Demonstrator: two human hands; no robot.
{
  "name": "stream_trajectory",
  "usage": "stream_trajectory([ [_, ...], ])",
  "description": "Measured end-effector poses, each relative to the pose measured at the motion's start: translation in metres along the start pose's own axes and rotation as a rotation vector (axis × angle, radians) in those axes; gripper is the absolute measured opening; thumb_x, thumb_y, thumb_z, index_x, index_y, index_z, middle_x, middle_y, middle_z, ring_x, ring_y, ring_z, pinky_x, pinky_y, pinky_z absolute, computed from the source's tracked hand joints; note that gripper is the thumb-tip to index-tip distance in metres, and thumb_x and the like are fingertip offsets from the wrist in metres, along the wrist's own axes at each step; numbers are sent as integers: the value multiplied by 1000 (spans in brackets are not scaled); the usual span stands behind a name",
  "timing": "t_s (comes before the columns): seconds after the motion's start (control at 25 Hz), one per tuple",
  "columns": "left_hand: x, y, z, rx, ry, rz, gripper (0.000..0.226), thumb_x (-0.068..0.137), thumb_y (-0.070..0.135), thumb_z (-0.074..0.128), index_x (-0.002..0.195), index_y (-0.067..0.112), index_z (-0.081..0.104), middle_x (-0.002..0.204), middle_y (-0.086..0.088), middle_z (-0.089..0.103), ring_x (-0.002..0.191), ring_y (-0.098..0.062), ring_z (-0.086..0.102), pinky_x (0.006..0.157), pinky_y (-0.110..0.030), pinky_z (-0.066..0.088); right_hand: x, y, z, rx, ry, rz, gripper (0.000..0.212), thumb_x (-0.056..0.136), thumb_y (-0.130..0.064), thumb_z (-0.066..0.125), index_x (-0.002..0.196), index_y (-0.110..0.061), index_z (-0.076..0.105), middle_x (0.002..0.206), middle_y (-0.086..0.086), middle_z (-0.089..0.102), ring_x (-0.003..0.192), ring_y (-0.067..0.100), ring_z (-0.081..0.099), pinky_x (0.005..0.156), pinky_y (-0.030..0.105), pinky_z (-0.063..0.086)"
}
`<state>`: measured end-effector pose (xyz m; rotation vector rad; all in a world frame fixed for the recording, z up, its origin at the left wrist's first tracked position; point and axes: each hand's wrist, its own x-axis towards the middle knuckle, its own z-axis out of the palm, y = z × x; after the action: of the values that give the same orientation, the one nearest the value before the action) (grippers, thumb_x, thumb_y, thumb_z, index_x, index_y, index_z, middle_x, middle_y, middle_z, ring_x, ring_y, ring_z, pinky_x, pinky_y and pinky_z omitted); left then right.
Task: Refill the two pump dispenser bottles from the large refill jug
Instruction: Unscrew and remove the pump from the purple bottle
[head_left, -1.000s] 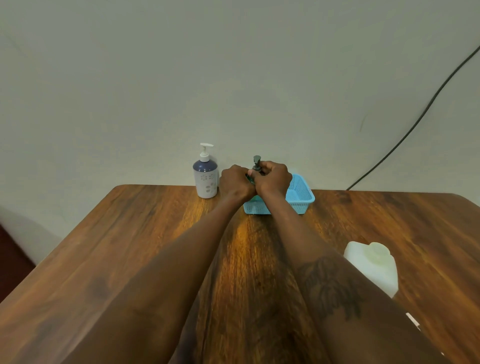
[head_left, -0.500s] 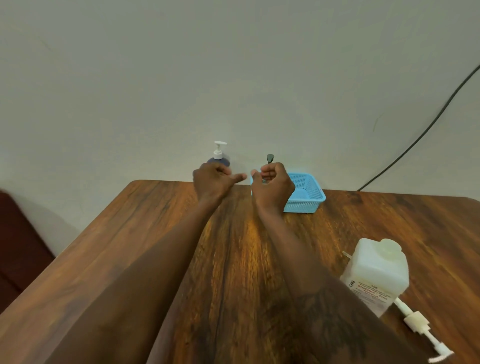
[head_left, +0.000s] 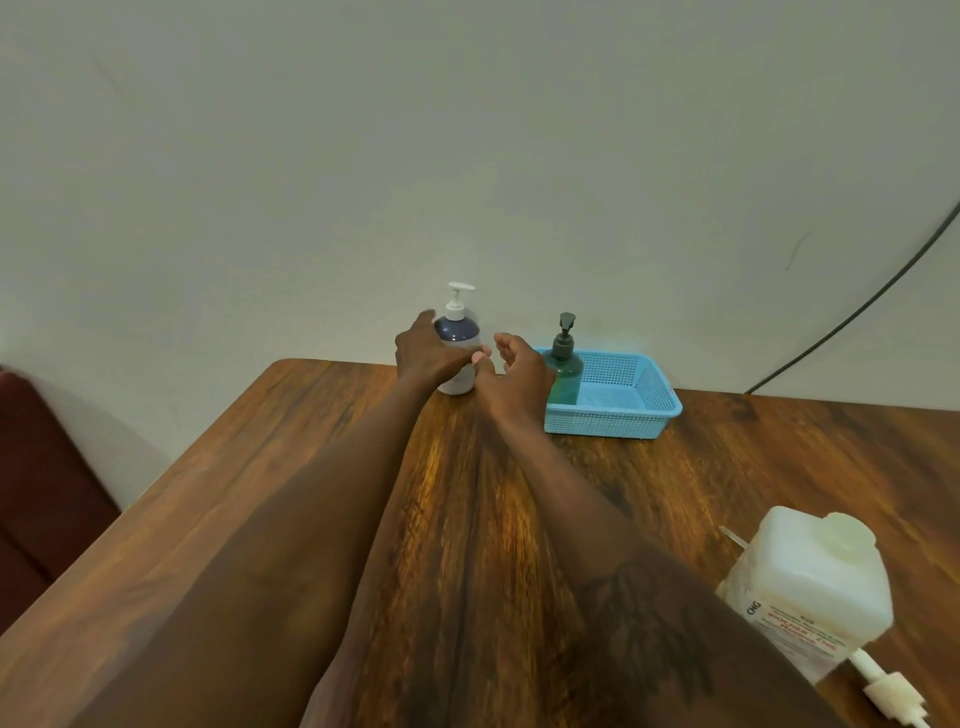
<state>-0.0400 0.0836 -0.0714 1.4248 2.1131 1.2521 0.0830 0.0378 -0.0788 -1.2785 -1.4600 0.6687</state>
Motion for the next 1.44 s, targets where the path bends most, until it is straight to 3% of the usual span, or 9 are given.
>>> stream_trajectory([
  [0.16,-5,-6,-2,-93,41,-9,83,68,33,94,136,16,49,133,-11,62,118,-25,59,92,-30,48,3,1,-4,13,-12,22,48,94,-26,73,139,-14,61,139,6,64,132,23,57,106,36,51],
  [0.36,-47,-13,-21,-98,78,134,87,62,50,92,134,18,55,126,-7,69,109,-21,66,82,-21,48,-9,-8,-15,47,-10,1,53,91,-36,73,138,-16,61,137,5,66,131,24,57,107,42,52],
  [0.48,-85,-12,-39,-39,26,281,71,66,47,91,126,18,67,118,-2,73,95,-10,64,72,-6,42,-23,-21,-26,50,-13,-45,55,87,-40,77,134,-13,65,131,4,70,125,20,62,105,42,53],
  [0.56,-108,-8,-54,-42,-36,322,64,67,53,88,119,21,70,108,3,73,89,-8,65,70,-6,43,-33,-31,-38,49,-21,-82,53,86,-38,81,130,-11,68,124,4,73,114,15,67,99,34,57],
  [0.72,-155,-2,-82,-106,-191,307,89,54,75,72,123,18,66,106,4,67,96,-12,67,70,-3,45,-67,-50,-70,31,-54,-146,44,81,-37,86,116,-12,76,105,2,79,93,9,72,87,29,61],
  [0.84,-202,9,-95,-93,-151,333,89,58,72,74,128,18,65,105,9,64,93,-4,64,69,-1,44,-95,-61,-96,-11,-54,-165,35,79,-42,86,103,-16,80,91,-4,79,82,7,72,72,23,59],
  [0.96,-252,20,-90,-217,0,373,80,54,78,76,115,27,63,96,20,62,88,13,62,71,-2,46,-127,-68,-124,-30,-43,-173,28,78,-43,88,92,-21,79,78,-12,73,70,-2,65,59,12,44],
  [1.16,-300,40,-80,-262,126,478,57,61,58,91,101,21,75,84,10,73,73,-5,69,61,-19,56,-158,-70,-175,-33,-31,-165,36,70,-53,90,83,-22,76,73,-14,72,67,0,66,59,17,51],
  [1.44,-338,65,-80,-261,-182,320,54,62,47,95,106,21,78,91,5,80,80,-10,77,76,-42,65,-179,-69,-237,-68,-128,-251,31,78,-36,89,97,-14,80,87,-3,78,77,8,73,72,26,61],
])
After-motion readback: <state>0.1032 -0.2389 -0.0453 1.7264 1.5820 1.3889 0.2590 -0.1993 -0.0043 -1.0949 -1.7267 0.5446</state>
